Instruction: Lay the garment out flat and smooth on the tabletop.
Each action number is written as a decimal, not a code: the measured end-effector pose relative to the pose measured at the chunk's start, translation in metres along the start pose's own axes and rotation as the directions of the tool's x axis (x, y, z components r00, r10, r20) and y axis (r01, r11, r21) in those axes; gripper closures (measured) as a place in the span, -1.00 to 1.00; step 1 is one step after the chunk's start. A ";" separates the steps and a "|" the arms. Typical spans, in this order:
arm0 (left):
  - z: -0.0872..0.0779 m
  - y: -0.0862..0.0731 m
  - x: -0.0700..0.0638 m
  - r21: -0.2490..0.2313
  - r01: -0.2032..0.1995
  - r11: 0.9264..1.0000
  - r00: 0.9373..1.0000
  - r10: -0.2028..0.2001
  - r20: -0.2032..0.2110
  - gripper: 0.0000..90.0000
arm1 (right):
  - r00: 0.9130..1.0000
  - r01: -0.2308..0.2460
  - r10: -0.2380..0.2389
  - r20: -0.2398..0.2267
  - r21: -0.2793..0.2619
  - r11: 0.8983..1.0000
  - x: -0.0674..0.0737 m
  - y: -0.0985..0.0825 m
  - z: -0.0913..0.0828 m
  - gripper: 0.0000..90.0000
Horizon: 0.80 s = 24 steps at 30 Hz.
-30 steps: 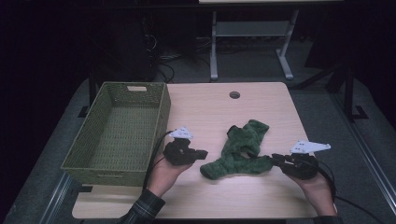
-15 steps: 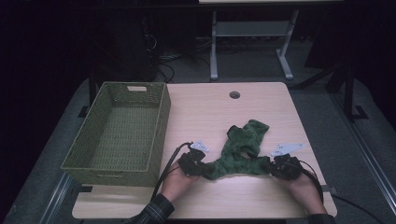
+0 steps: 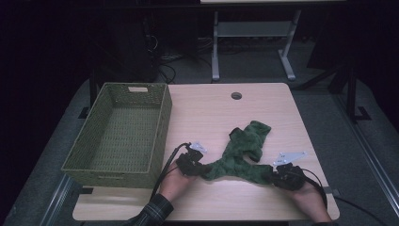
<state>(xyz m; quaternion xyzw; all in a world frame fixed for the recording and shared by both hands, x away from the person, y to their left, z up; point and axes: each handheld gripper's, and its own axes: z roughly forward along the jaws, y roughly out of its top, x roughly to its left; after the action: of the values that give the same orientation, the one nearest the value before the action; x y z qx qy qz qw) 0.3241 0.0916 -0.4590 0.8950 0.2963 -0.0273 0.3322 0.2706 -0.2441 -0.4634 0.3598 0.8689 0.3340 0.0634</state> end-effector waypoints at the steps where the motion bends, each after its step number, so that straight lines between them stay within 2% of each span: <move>1: 0.000 -0.001 -0.002 -0.008 0.018 1.000 1.000 -0.018 0.009 1.00 | 1.000 -0.002 0.002 -0.004 0.002 1.000 0.002 -0.001 -0.001 1.00; 4: -0.002 -0.002 -0.005 0.011 0.002 1.000 1.000 -0.002 0.016 1.00 | 1.000 0.013 -0.013 -0.022 0.005 1.000 0.008 -0.004 -0.002 1.00; 8: -0.002 0.000 -0.006 0.000 0.000 1.000 1.000 0.000 0.020 0.97 | 0.999 0.033 -0.033 -0.017 -0.001 0.999 0.015 -0.007 -0.004 0.95; 11: -0.005 0.003 -0.006 -0.010 -0.008 1.000 1.000 0.008 0.028 0.80 | 0.999 0.034 -0.034 -0.004 -0.048 0.998 0.011 -0.004 -0.009 0.80; 12: -0.005 0.003 -0.006 -0.010 -0.008 1.000 1.000 0.008 0.028 0.76 | 0.999 0.034 -0.034 -0.004 -0.048 0.998 0.011 -0.004 -0.009 0.80; 13: -0.007 0.005 -0.005 -0.008 -0.022 1.000 0.999 0.022 0.029 0.76 | 1.000 0.029 -0.029 0.001 -0.069 0.997 0.010 -0.003 -0.011 0.76; 14: -0.008 0.008 -0.005 -0.027 -0.014 1.000 0.999 0.015 0.032 0.67 | 1.000 0.015 -0.014 0.012 -0.092 0.996 0.006 0.000 -0.014 0.67; 20: -0.011 0.017 -0.003 -0.044 -0.046 0.998 0.998 0.048 0.040 0.47 | 0.999 0.008 -0.003 0.046 -0.111 0.994 -0.001 0.005 -0.014 0.54; 24: -0.013 0.035 -0.002 -0.085 -0.095 0.992 0.995 0.096 0.018 0.29 | 0.998 -0.009 0.017 0.062 -0.135 0.991 -0.007 0.009 -0.015 0.45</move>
<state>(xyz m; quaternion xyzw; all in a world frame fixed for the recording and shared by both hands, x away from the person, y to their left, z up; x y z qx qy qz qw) 0.3398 0.0772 -0.4286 0.8931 0.2504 -0.0086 0.3735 0.2763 -0.2520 -0.4473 0.3708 0.8395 0.3809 0.1129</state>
